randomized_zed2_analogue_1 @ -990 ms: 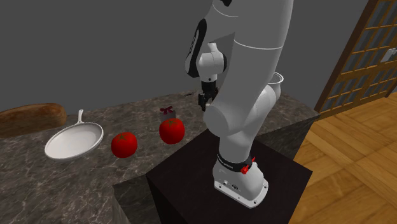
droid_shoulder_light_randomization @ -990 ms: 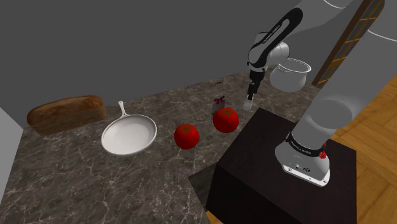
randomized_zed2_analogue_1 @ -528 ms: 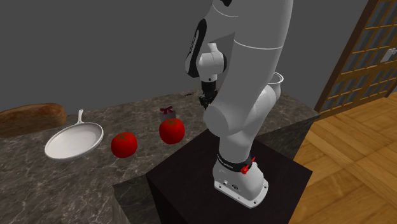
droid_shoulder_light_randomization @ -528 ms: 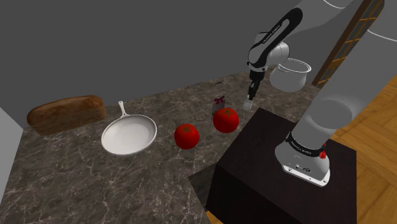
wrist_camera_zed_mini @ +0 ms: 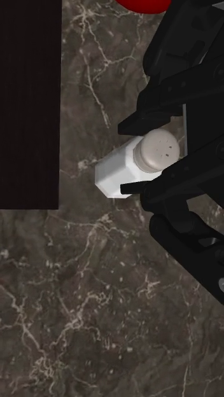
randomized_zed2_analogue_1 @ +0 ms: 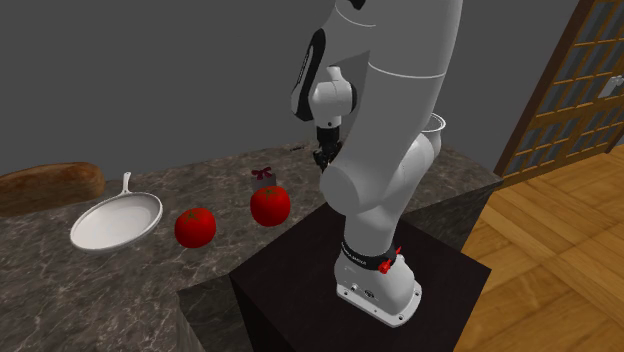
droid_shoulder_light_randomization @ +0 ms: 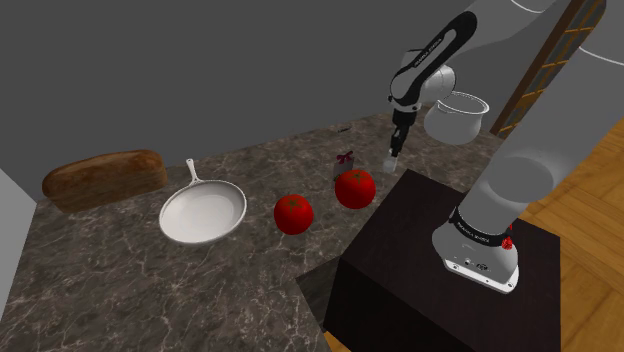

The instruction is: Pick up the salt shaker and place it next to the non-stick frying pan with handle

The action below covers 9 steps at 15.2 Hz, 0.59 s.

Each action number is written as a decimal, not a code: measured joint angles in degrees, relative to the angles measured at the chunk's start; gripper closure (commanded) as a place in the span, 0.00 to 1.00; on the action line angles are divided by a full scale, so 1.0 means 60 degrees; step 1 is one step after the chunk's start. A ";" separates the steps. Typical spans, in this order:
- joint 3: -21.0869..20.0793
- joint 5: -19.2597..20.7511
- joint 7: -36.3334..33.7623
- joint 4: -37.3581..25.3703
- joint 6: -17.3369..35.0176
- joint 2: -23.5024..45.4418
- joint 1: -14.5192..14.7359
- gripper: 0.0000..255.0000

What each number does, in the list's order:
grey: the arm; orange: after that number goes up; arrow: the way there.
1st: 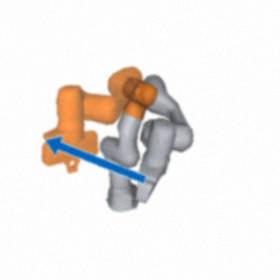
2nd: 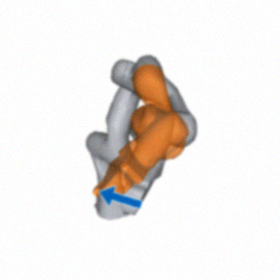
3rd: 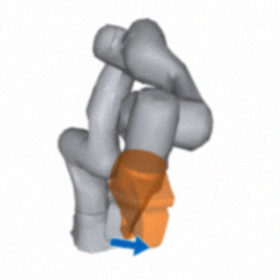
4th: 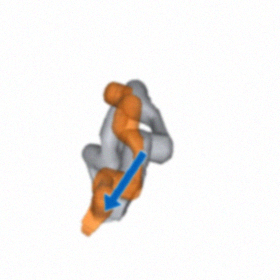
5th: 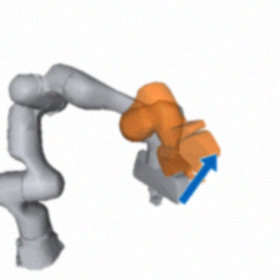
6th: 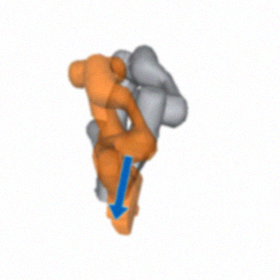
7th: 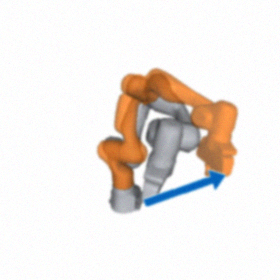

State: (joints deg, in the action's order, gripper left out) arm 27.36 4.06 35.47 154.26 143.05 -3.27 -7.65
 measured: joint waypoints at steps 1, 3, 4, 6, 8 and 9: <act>-0.0006 0.0070 -0.0055 -0.0026 -0.0130 -0.0112 -0.0010 1.00; -0.0037 0.0254 -0.0218 -0.0035 -0.0427 -0.0424 -0.0035 1.00; -0.0040 0.0324 -0.0254 -0.0069 -0.0575 -0.0547 -0.0058 1.00; -0.0065 0.0475 -0.0360 -0.0109 -0.0881 -0.0832 -0.0102 1.00; -0.0101 0.0611 -0.0461 -0.0151 -0.1199 -0.1124 -0.0146 1.00; -0.0128 0.0663 -0.0512 -0.0199 -0.1381 -0.1265 -0.0161 1.00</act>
State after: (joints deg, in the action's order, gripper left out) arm 26.59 8.03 32.39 153.06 134.77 -10.86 -8.61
